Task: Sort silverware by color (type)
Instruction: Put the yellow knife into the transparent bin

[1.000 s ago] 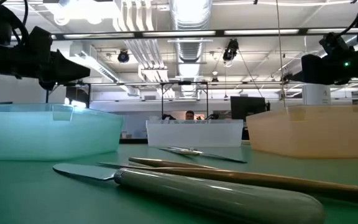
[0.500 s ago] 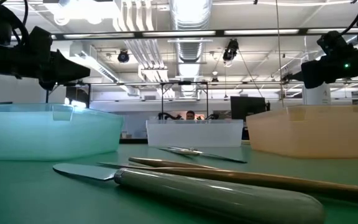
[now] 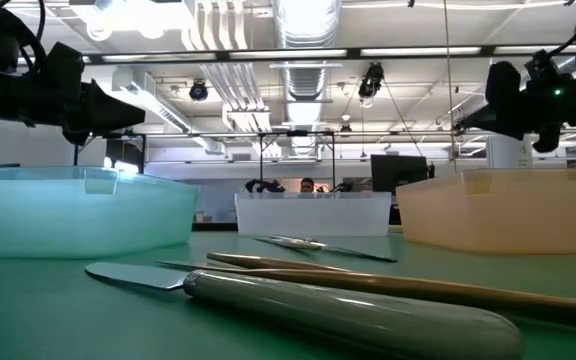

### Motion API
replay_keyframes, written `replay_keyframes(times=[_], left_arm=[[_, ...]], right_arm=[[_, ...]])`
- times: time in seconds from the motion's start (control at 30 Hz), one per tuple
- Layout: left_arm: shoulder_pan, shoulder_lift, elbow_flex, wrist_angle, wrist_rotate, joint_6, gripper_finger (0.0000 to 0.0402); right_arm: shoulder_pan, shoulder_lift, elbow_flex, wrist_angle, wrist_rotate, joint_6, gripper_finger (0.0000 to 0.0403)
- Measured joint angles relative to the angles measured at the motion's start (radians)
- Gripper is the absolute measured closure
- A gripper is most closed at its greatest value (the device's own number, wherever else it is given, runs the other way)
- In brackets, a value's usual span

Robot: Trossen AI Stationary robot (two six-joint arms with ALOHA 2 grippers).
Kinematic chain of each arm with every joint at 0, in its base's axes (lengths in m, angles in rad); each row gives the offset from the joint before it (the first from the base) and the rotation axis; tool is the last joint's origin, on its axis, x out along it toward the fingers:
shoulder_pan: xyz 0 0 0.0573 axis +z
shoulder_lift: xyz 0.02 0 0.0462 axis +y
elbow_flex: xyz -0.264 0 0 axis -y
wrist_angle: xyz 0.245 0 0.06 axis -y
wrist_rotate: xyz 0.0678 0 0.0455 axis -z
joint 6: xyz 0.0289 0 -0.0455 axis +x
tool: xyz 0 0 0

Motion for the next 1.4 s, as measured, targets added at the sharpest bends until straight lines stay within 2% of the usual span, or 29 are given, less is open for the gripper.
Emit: replay_keyframes(times=[0.17,0.3,0.47,0.6,0.73,0.87,1.07,1.17,1.4], left_arm=[[0.0,0.0,0.0,0.0,0.0,0.0,0.0315],[0.0,0.0,0.0,0.0,0.0,0.0,0.0315],[0.0,0.0,0.0,0.0,0.0,0.0,0.0315],[0.0,0.0,0.0,0.0,0.0,0.0,0.0315],[0.0,0.0,0.0,0.0,0.0,0.0,0.0315],[0.0,0.0,0.0,0.0,0.0,0.0,0.0315],[0.0,0.0,0.0,0.0,0.0,0.0,0.0315],[0.0,0.0,0.0,0.0,0.0,0.0,0.0315],[0.0,0.0,0.0,0.0,0.0,0.0,0.0315]], right_arm=[[0.0,0.0,0.0,0.0,-0.025,0.208,0.0335],[0.0,0.001,0.007,-0.025,-0.03,0.251,0.0335],[0.0,0.074,0.168,-0.321,-0.046,0.28,0.0335],[0.0,0.229,0.35,-0.632,-0.05,0.339,0.0335],[-0.001,0.434,0.486,-0.816,-0.05,0.411,0.0335],[-0.003,0.646,0.579,-0.836,-0.109,0.453,0.0335],[-0.024,0.937,0.725,-0.88,-0.145,0.401,0.0333],[-0.049,1.037,0.817,-0.908,-0.2,0.318,0.032],[-0.094,1.194,0.981,-1.017,-0.205,0.218,0.026]])
